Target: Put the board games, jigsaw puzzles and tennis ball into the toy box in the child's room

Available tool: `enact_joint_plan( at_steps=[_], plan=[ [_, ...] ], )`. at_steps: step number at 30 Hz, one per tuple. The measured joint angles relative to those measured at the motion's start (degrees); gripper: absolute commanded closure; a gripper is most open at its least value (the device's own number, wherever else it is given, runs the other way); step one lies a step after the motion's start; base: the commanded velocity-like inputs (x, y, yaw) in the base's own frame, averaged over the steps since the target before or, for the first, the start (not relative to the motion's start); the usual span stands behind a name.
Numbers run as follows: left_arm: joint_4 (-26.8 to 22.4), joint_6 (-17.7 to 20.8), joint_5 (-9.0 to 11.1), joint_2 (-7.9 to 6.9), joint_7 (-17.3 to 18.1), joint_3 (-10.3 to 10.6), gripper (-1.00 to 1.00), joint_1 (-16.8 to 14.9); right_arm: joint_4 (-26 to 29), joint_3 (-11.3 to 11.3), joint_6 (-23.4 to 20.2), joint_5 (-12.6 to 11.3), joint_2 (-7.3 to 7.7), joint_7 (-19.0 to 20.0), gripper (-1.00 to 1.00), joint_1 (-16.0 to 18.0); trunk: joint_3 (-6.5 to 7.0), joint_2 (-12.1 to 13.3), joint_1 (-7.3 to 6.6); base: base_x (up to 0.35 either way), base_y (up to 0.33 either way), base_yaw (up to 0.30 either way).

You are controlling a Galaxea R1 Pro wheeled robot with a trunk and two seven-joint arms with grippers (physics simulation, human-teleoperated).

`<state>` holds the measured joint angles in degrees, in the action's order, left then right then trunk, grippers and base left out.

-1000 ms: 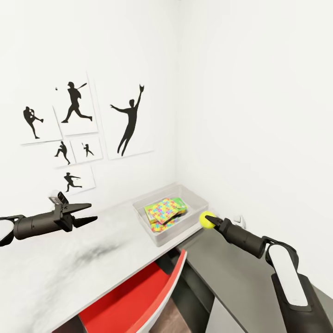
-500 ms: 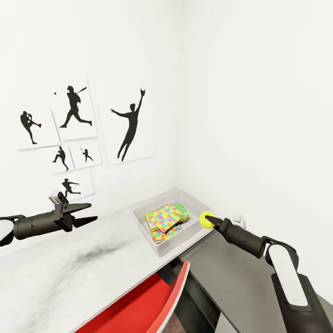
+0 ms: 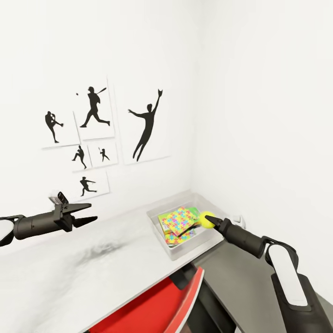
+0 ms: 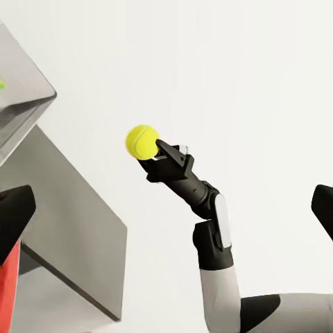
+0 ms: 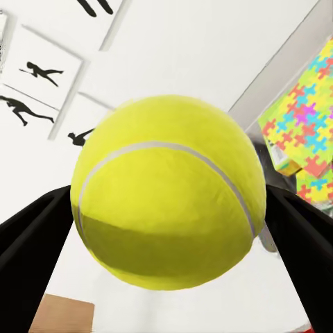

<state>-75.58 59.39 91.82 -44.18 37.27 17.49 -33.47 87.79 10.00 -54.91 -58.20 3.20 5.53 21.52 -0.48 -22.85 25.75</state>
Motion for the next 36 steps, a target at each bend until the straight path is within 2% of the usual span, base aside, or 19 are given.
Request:
enact_joint_plan(
  at_steps=[21,36],
  plan=[
    [0.0,-0.1,0.0,0.00,-0.2,0.0,-1.00,0.0,0.0,0.0,0.0,0.0,-0.01,0.0,1.00,0.0,0.00,0.0,0.00,0.064,-0.002,0.285],
    [1.4,-0.1,0.0,0.07,-0.2,0.0,-1.00,0.0,-0.1,0.1,0.0,-0.1,0.06,0.0,1.00,0.0,0.00,0.0,0.00,0.066,-0.056,0.032]
  ],
)
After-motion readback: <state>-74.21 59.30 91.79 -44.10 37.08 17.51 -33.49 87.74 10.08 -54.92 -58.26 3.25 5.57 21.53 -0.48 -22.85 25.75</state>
